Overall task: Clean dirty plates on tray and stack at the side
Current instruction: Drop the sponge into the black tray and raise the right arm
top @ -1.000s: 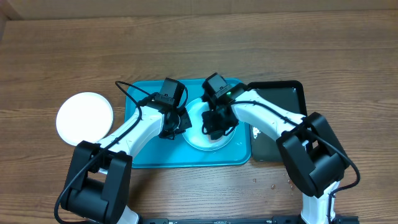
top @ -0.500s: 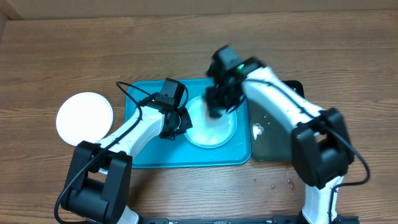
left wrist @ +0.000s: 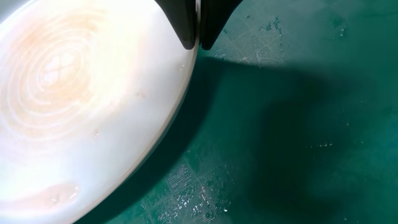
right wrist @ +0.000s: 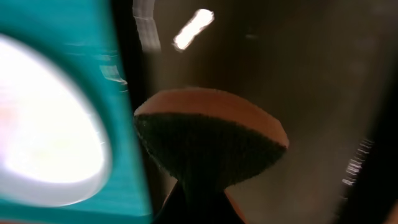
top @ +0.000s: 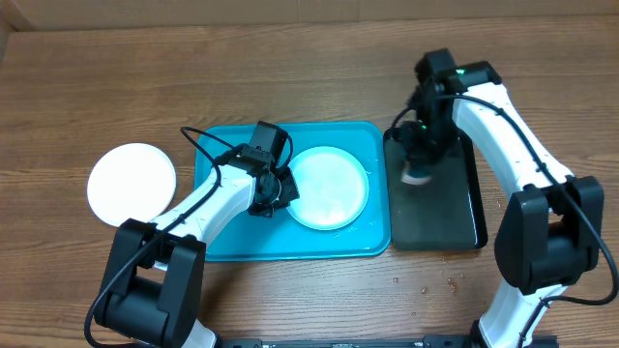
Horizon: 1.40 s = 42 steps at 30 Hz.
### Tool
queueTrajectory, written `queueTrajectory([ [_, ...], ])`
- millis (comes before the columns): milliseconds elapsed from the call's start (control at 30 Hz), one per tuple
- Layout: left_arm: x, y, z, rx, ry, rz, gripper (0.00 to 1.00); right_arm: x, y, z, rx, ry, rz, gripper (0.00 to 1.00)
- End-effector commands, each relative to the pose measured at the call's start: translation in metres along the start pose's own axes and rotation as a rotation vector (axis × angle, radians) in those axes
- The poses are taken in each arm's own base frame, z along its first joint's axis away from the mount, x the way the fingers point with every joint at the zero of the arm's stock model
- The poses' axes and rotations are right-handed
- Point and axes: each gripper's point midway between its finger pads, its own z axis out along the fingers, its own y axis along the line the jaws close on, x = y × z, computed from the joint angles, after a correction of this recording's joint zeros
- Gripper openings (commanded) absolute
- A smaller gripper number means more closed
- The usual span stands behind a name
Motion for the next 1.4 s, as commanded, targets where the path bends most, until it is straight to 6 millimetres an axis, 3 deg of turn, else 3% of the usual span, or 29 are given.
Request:
queueTrajectory([
  [0,0.003,0.000,0.001,0.000,0.012,0.000,0.04,0.007,-0.031,0.008,0.149,-0.005,0.004,0.04],
  [167,0.003,0.000,0.001,-0.002,0.011,0.004,0.04,0.009,-0.049,0.036,0.225,-0.023,0.003,0.04],
  [367,0.002,0.000,0.001,-0.002,0.009,0.004,0.04,0.006,-0.052,0.055,0.225,-0.060,0.002,0.05],
  [467,0.002,0.001,0.001,-0.006,0.007,0.005,0.04,0.001,-0.051,0.055,0.221,-0.079,0.003,0.38],
  [600,0.002,0.001,0.001,-0.005,0.008,0.007,0.06,-0.008,-0.046,0.041,0.205,-0.097,0.006,0.47],
  [733,0.002,0.001,0.001,-0.006,0.007,0.007,0.20,-0.024,-0.046,0.010,0.195,-0.137,0.025,0.63],
  [800,0.002,0.001,0.001,-0.007,0.009,0.007,0.22,-0.034,-0.052,-0.007,0.189,-0.166,0.054,0.66],
  [900,0.004,0.003,0.001,-0.013,0.015,0.006,0.24,-0.043,-0.070,-0.023,0.183,-0.198,0.135,0.69],
  [1000,0.003,0.006,0.001,-0.033,0.006,0.006,0.26,-0.045,-0.100,-0.027,0.180,-0.208,0.248,0.74],
  [1100,0.002,0.011,0.002,-0.054,-0.006,0.005,0.29,-0.042,-0.130,-0.029,0.182,-0.204,0.340,1.00],
  [1367,0.007,0.018,0.013,-0.079,0.018,0.001,0.29,-0.035,-0.176,-0.033,0.185,-0.208,0.458,1.00],
])
